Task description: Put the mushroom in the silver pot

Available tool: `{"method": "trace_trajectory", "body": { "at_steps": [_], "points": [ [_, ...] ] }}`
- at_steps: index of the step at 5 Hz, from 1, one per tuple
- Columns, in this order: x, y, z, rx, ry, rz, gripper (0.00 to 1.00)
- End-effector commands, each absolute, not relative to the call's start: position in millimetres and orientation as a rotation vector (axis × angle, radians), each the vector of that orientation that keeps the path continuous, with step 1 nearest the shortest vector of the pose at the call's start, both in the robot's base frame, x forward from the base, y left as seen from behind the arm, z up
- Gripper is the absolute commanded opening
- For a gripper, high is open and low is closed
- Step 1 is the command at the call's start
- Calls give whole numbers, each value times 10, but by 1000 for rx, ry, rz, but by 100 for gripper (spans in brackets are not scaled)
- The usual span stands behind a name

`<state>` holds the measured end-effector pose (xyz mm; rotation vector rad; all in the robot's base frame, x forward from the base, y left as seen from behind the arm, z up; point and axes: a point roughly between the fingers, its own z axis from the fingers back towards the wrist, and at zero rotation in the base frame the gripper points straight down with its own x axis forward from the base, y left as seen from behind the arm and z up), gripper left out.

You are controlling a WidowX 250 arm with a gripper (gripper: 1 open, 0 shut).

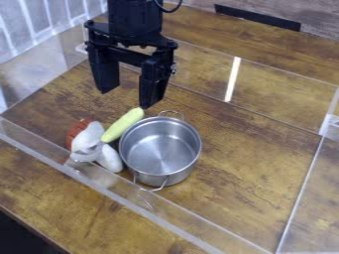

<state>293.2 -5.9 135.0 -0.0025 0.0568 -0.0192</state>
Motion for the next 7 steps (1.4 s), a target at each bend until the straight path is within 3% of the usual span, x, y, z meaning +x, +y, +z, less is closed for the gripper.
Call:
{"method": "trace_trajectory", "body": {
  "at_steps": [1,4,6,7],
  "points": [
    [2909,-19,1290,-2,86,-3,100],
    [2876,415,1066,7,81,188,100],
    [2901,762,710,1,37,367,100],
    [2857,780,564,-14,14,291,100]
  ]
}}
